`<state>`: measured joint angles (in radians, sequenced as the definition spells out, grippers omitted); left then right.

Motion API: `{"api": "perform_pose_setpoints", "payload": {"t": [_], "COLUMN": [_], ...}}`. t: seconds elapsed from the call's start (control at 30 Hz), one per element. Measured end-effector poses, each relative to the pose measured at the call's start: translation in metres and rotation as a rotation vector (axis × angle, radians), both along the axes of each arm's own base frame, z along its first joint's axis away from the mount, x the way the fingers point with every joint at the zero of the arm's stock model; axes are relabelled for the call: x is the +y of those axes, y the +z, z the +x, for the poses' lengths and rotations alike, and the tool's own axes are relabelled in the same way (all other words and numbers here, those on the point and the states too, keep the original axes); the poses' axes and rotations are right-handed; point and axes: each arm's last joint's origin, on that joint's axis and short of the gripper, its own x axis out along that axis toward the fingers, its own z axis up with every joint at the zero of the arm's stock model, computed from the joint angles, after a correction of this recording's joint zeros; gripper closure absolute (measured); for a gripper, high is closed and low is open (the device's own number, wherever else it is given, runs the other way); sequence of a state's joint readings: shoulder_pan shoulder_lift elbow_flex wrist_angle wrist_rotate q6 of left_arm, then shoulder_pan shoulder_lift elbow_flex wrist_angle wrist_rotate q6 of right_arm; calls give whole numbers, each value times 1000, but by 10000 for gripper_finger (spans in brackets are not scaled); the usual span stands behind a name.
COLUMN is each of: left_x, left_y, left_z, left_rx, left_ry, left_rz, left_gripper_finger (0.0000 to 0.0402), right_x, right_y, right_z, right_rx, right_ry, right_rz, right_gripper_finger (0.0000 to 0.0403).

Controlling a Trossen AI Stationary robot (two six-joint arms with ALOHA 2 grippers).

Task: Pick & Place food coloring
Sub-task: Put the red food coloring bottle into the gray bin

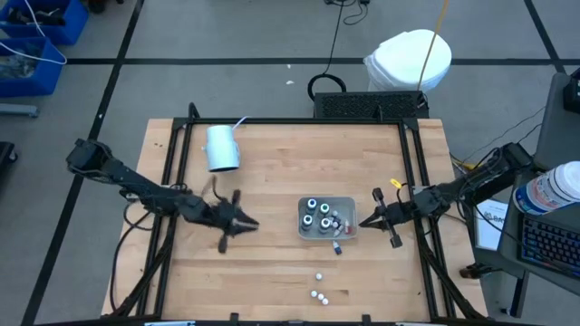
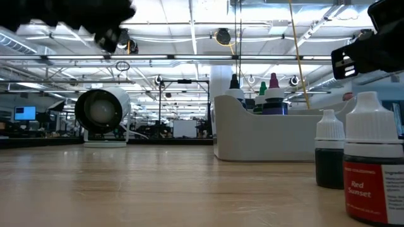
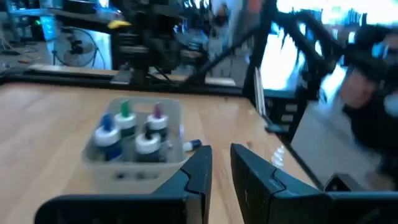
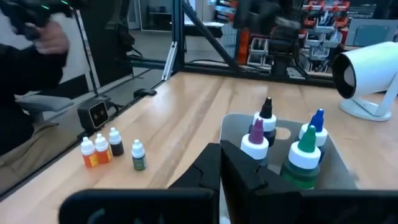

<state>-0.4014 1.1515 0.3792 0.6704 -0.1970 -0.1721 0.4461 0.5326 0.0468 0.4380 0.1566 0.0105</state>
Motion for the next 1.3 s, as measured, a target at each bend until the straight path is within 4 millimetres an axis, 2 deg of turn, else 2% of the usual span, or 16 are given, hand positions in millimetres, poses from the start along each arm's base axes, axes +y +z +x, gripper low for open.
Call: {"api": "perform_pose_setpoints", "payload": {"t": [0.13,0.23,0.37,0.53,0.67,0.8,1.0,1.13,1.3], "left_x": [-42,-76,-114,-143,-158,-165,-158,-160,-168], "left_y": [26,32,33,17,2,-13,-33,-51,-53], "left_z": [41,70,103,139,160,170,179,184,182], "left_rx": [79,146,182,237,277,335,415,435,419], "left_ry": [-28,-46,-19,-39,-50,-99,-45,-72,-91], "left_rz": [139,266,358,299,199,171,45,33,6], "left_gripper_finger": [334,334,325,264,205,171,163,163,163], "right_x": [0,0,0,0,0,0,0,0,0], "right_y": [2,3,4,7,6,6,6,6,6], "right_z": [0,0,0,0,0,0,0,0,0], "right_rx": [-17,-35,-52,-68,-69,-75,-93,-102,-104], "right_ry": [3,5,6,6,7,8,11,12,13], "right_rz": [-2,-10,-15,6,-4,-23,-86,-117,-126], "right_gripper_finger": [401,401,402,402,401,402,402,402,402]}}
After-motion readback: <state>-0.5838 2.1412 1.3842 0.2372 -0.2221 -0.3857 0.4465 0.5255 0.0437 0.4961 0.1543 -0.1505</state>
